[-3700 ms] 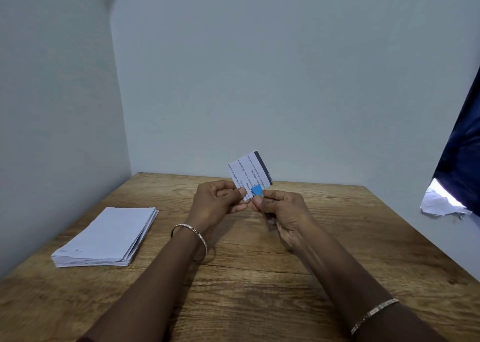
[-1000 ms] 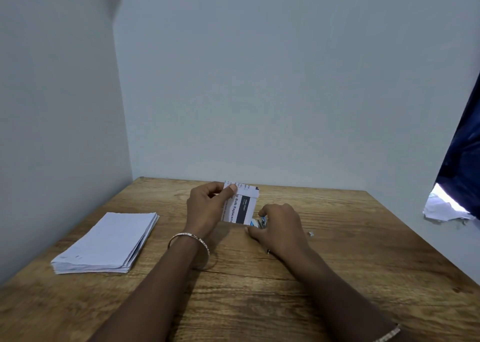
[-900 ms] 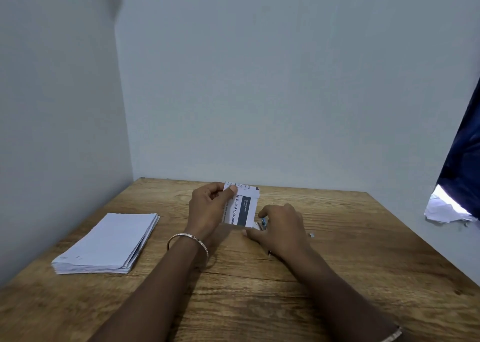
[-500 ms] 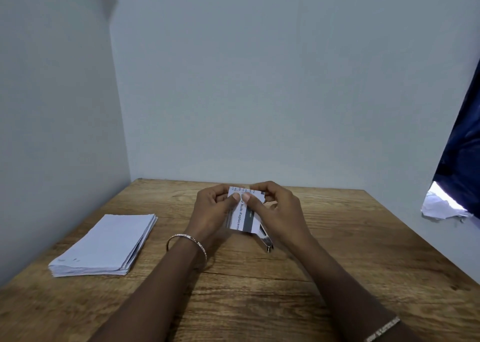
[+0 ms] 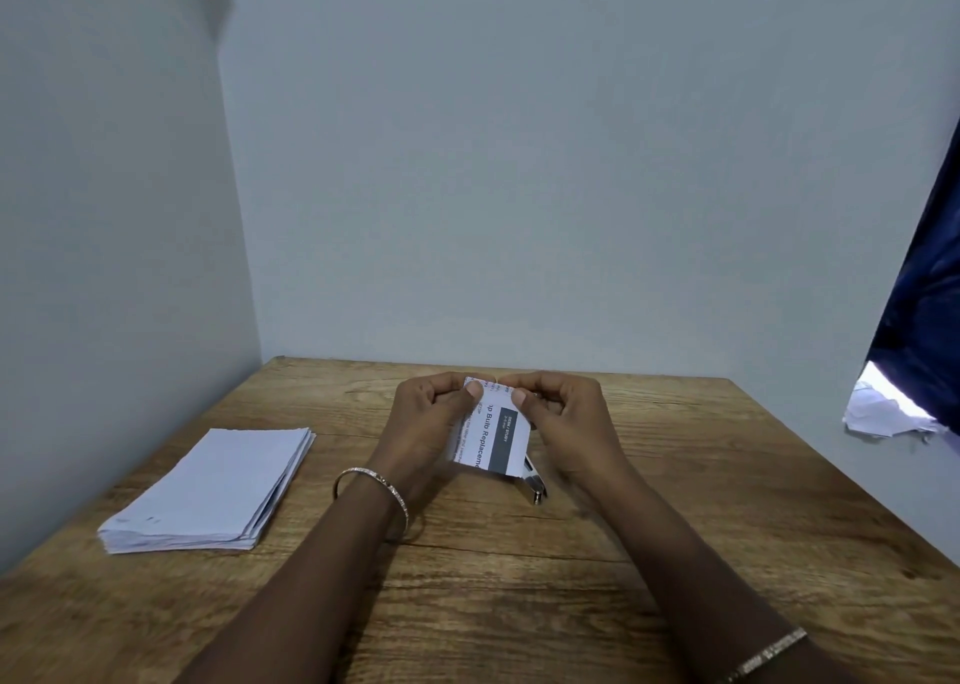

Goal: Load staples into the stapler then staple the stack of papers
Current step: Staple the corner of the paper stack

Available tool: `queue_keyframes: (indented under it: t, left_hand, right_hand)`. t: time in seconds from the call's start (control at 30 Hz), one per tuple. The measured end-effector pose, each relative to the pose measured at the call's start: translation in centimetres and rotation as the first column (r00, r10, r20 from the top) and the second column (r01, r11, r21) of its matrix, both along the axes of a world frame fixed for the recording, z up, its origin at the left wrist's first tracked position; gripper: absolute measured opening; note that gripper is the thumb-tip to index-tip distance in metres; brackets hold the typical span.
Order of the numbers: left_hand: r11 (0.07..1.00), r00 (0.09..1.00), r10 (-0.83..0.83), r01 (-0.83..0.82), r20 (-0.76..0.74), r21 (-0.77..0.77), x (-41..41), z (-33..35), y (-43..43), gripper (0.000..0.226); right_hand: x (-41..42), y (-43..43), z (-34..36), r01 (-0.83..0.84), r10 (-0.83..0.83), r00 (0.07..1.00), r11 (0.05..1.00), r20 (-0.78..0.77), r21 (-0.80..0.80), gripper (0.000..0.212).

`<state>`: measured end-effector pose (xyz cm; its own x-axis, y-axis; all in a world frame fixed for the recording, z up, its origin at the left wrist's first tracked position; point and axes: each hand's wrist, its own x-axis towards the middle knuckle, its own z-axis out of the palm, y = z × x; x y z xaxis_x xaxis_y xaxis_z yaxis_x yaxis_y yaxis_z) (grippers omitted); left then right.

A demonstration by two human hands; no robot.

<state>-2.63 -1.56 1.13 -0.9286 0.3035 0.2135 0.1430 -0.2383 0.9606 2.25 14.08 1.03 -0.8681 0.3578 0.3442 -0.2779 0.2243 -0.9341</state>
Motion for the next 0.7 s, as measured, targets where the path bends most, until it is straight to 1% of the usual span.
queue_keyframes:
  t: [0.3,0.37,0.43,0.47,0.5,0.57,0.63,0.67,0.7]
  left_hand:
    - [1.0,1.0,-0.017,0.017,0.009,0.012,0.2,0.5,0.0,0.02]
    - [0.997,0.997,0.053,-0.055,-0.052,-0.044,0.1,0.7,-0.1,0.02]
    - [0.972,0.973,0.177,-0.197,-0.151,-0.127,-0.3,0.8,-0.4,0.02]
    - [0.955,0.956,0.246,-0.267,-0.16,-0.13,-0.5,0.9,-0.6,0.022]
    - [0.939,0.939,0.313,-0.328,-0.142,-0.106,-0.8,0.9,-0.9,0.025]
    - [0.903,0.901,0.427,-0.429,-0.075,-0.024,-1.3,1.0,-1.5,0.028]
    - [0.851,0.85,0.525,-0.526,-0.048,0.006,-1.6,1.1,-2.1,0.032]
    - [0.823,0.821,0.567,-0.568,-0.062,-0.004,-1.7,1.0,-2.4,0.034]
    - [0.799,0.798,0.598,-0.601,-0.08,-0.018,-1.7,1.0,-2.6,0.036]
  right_hand:
    - [-0.2,0.4,0.0,-0.004,0.005,0.999,1.0,-0.043,0.004,0.021]
    - [0.0,0.4,0.2,0.022,-0.021,0.996,1.0,-0.084,0.015,0.025]
    - [0.1,0.2,0.6,0.066,-0.061,0.989,0.998,-0.137,0.026,0.029]
    - [0.3,0.0,0.8,0.101,-0.091,0.982,0.994,-0.167,0.049,0.029]
    - [0.4,-0.2,0.9,0.15,-0.128,0.97,0.984,-0.206,0.097,0.029]
    - [0.8,-0.7,1.0,0.269,-0.18,0.93,0.927,-0.32,0.262,0.023]
    - [1.1,-1.3,0.7,0.347,-0.144,0.889,0.831,-0.434,0.435,0.016]
    - [1.2,-1.7,0.5,0.351,-0.101,0.881,0.795,-0.462,0.495,0.015]
    - [1.3,-2.1,0.3,0.326,-0.054,0.888,0.775,-0.458,0.541,0.015]
